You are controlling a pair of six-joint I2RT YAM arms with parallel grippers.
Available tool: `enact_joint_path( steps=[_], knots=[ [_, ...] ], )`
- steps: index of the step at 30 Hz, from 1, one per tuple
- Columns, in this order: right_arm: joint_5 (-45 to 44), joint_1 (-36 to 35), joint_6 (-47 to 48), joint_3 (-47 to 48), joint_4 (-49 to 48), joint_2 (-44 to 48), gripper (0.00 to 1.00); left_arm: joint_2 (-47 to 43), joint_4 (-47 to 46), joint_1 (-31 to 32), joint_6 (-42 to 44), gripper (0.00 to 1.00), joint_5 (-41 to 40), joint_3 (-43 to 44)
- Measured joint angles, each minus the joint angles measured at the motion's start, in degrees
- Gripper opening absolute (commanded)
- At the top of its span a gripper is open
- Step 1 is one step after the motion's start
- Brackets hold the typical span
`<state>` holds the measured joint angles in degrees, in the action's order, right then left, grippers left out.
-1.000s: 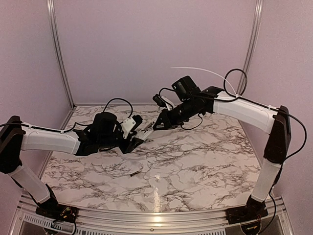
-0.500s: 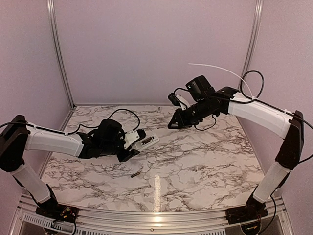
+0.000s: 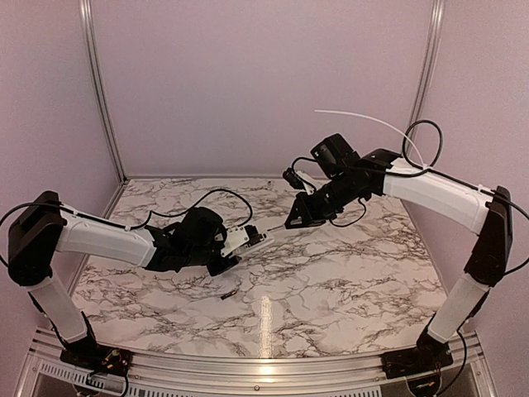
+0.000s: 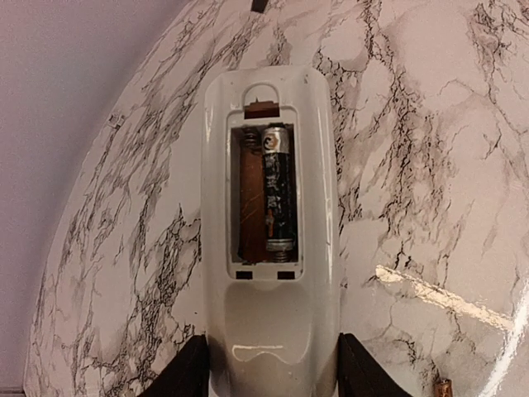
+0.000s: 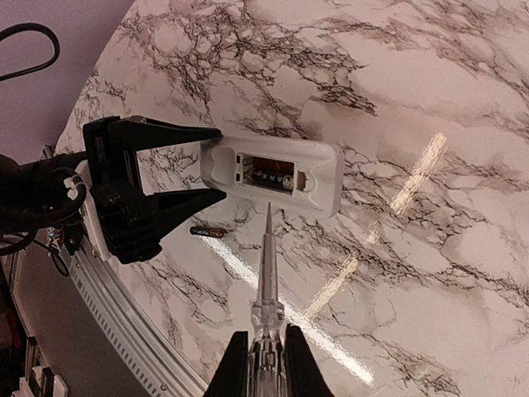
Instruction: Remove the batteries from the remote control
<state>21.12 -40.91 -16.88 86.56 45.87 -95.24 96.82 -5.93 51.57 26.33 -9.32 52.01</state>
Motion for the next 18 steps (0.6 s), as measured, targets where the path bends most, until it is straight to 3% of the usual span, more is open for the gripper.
enact_joint_path(
  steps=[13, 18],
  knots=[
    [-0.1, -0.6, 10.3, 3.5, 5.5, -2.9, 0.0, -0.7, -2.8, 1.0, 9.5, 0.08, -3.1, -2.9],
    [-3.7, 0.8, 9.3, 5.0, 6.3, -3.0, 0.0, 0.3, 0.4, 1.0, 5.5, 0.08, -1.0, 0.1]
  ],
)
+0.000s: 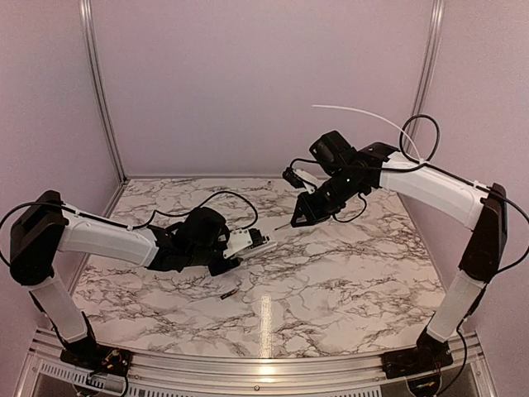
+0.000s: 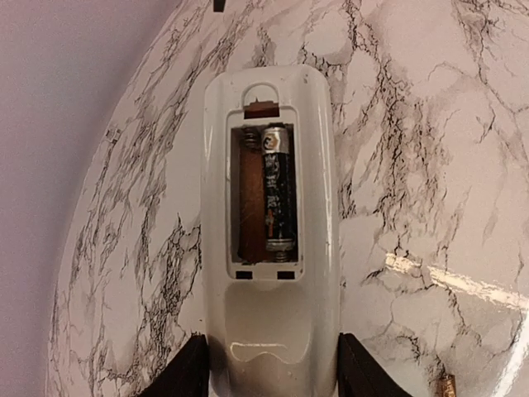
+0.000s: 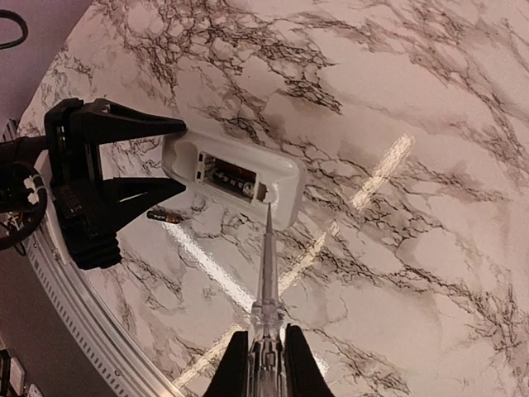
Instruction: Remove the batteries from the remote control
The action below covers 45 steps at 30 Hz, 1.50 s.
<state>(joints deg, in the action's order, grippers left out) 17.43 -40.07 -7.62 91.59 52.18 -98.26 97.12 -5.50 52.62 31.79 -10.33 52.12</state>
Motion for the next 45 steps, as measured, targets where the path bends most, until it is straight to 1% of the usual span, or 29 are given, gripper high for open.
enact_joint_path(
  steps=[3, 7, 15, 19, 25, 28, 33, 36, 40, 41, 45],
  knots=[
    [-2.9, 1.2, -2.9, -0.7, 0.0, 0.1, 0.0, 1.3, 1.2, 0.0, -4.2, 0.08, 1.7, 3.7],
    [-5.7, 1.8, -7.6, -4.1, -1.5, 1.1, 0.0, 1.5, 2.6, 0.0, -9.7, 0.08, 2.9, 5.5],
    [-8.2, 1.8, -14.7, -9.6, -2.5, 7.3, 0.0, 5.3, 10.3, 0.4, -23.5, 0.06, 2.1, 10.9],
    [-9.4, 1.8, -16.3, -10.2, -2.7, 10.2, 0.0, 9.0, 15.4, 1.2, -32.7, 0.04, 0.5, 15.5],
    [-11.0, 1.8, -17.3, -10.2, -2.9, 11.4, 0.0, 17.5, 25.6, 1.9, -46.8, 0.02, -1.4, 27.1],
    [-11.5, 1.8, -17.4, -10.2, -2.9, 11.4, 0.0, 19.2, 29.6, 1.9, -52.9, 0.03, -2.2, 28.7],
    [-11.5, 1.8, -16.8, -10.9, -3.8, 11.4, 0.0, 20.0, 34.1, 1.9, -61.4, 0.09, -1.1, 28.8],
    [-10.8, 1.8, -15.8, -11.2, -4.1, 11.1, 0.0, 20.5, 34.5, 1.9, -64.6, 0.18, -0.3, 28.9],
    [-9.1, 1.8, -14.4, -11.2, -4.8, 10.5, 0.0, 20.6, 34.9, 1.9, -67.2, 0.4, 0.8, 29.4],
    [-8.7, 1.8, -14.1, -11.2, -5.0, 10.4, 0.0, 20.6, 34.9, 1.9, -67.6, 0.48, 1.1, 29.5],
    [-7.4, 1.8, -12.5, -11.2, -5.1, 10.0, 0.0, 20.6, 35.4, 1.9, -68.4, 0.95, 2.0, 29.6]
  ],
)
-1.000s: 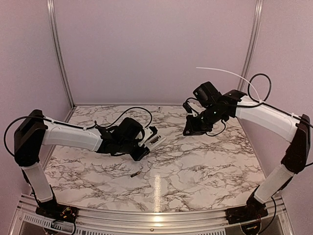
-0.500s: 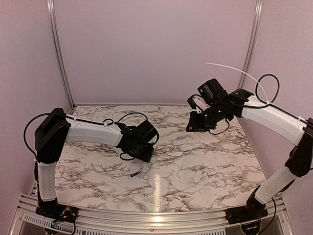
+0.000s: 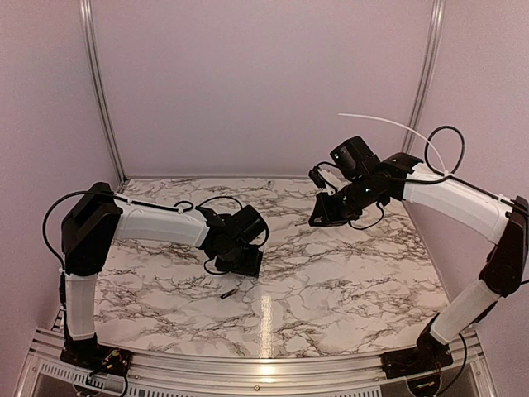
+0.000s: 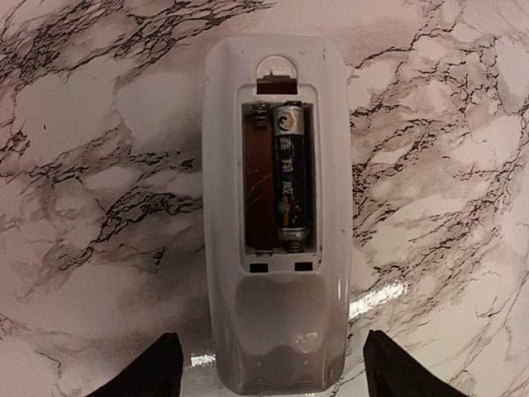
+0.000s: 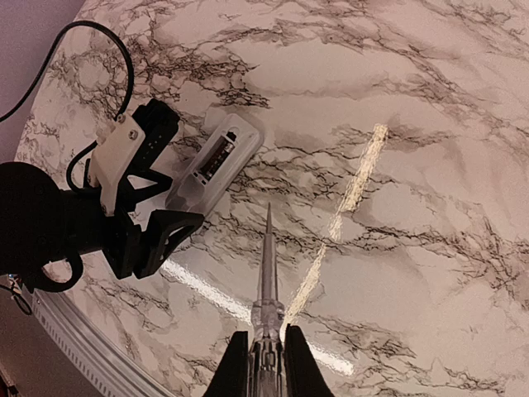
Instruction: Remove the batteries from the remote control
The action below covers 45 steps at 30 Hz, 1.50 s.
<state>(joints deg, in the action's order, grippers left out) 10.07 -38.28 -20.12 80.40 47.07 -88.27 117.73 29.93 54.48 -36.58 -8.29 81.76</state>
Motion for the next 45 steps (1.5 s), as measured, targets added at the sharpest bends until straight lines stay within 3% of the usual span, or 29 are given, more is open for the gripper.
enact_joint_path(
  steps=[5, 14, 20, 27, 36, 45],
  knots=[
    [0.2, 0.0, 1.1, 0.0, -0.1, 0.0, 0.0, -0.3, 1.7, 0.0, 0.4, 0.99, 1.4, 0.0],
    [-0.1, 0.0, 1.4, 0.0, -0.1, 0.0, 0.0, -2.6, 2.7, -4.4, 3.4, 0.82, 10.7, 0.8],
    [-0.3, 0.0, 1.9, 0.1, -0.1, 0.0, 0.0, -2.1, 4.0, -9.8, 5.9, 0.78, 18.0, 4.3],
    [-0.5, 0.1, 2.0, 0.4, -0.1, 0.0, 0.0, 1.1, 5.1, -9.2, 6.9, 0.75, 24.9, 7.5],
    [-0.5, 0.3, 2.5, 0.4, -0.1, 0.0, 0.0, 3.6, 12.8, -8.4, 7.3, 0.74, 18.4, 11.1],
    [-0.5, 0.8, 4.1, 1.6, -0.1, -2.1, 0.0, 9.0, 13.8, -4.8, 7.4, 0.68, 13.7, 15.9]
  ],
)
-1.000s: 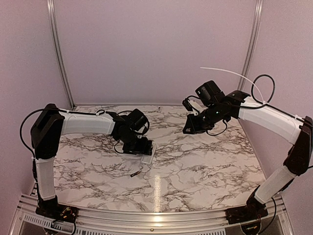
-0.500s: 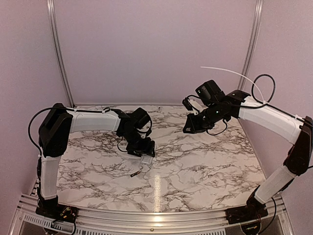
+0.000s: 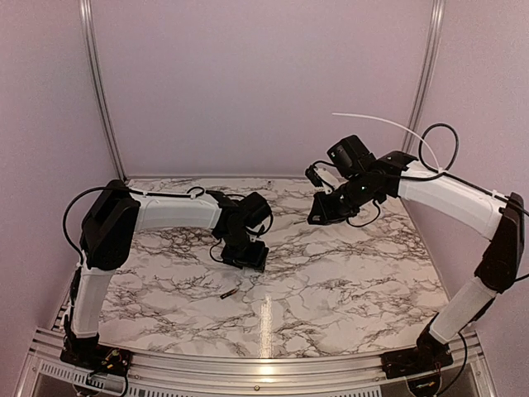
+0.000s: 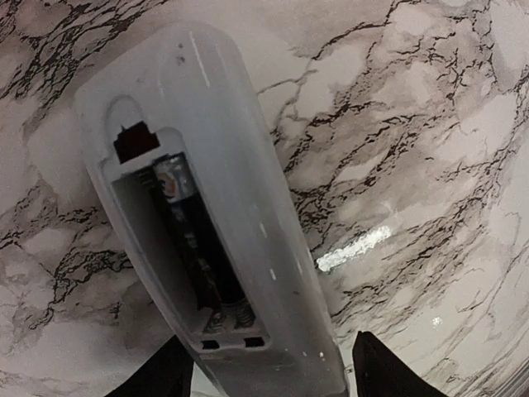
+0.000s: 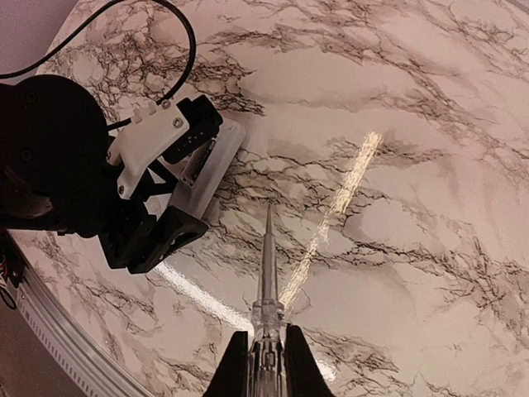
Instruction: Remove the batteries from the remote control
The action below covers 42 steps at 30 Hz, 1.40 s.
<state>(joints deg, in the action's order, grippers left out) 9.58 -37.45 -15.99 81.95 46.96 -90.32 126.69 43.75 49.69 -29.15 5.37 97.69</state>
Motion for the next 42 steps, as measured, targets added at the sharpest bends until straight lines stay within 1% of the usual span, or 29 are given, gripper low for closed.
enact_joint_path(
  steps=[6, 11, 16, 17, 19, 20, 23, 26, 32, 36, 42],
  knots=[
    [0.4, 0.1, 1.1, 1.2, 0.3, -1.4, 0.0, 0.3, 0.1, 1.3, -0.6, 0.68, -3.5, 0.0],
    [0.4, 0.1, 1.4, 1.4, 0.3, -1.4, 0.0, 0.2, 0.0, 1.3, -1.7, 0.6, -5.9, -0.4],
    [0.4, 0.1, 1.5, 1.5, 0.3, -1.4, 0.0, 0.1, -0.1, 1.3, -2.8, 0.62, -7.8, -0.8],
    [0.4, 0.1, 1.5, 1.5, 0.3, -1.4, 0.0, 0.1, -0.2, 1.3, -2.9, 0.6, -7.9, -0.8],
    [0.4, 0.1, 1.5, 1.5, 0.4, -1.4, 0.0, 0.1, -0.2, 1.3, -3.0, 0.46, -8.0, -0.8],
    [0.4, 0.1, 1.5, 1.5, 0.5, -1.4, 0.0, 0.1, -0.4, 1.3, -2.6, 0.43, -8.0, -1.0],
    [0.4, 0.2, 1.5, 1.5, 0.8, -1.4, 0.0, 0.0, -1.0, 1.4, -2.0, 0.4, -8.5, -1.3],
    [1.1, 0.7, 1.2, 1.6, 1.5, -1.5, 0.0, -1.3, -3.3, 1.9, -1.1, 0.37, -10.0, -3.6],
    [6.0, 1.7, 1.0, 6.5, 5.4, -4.1, 0.0, -5.8, -6.3, 3.6, 2.9, 0.36, -16.0, -9.2],
    [11.4, 1.7, -0.9, 10.1, 6.4, -6.4, 0.0, -8.2, -7.8, 5.0, 5.7, 0.35, -19.9, -9.4],
    [17.9, 1.7, -5.5, 10.5, 5.7, -7.3, 0.0, -11.3, -9.9, 5.8, 7.8, 0.35, -22.4, -9.4]
  ],
)
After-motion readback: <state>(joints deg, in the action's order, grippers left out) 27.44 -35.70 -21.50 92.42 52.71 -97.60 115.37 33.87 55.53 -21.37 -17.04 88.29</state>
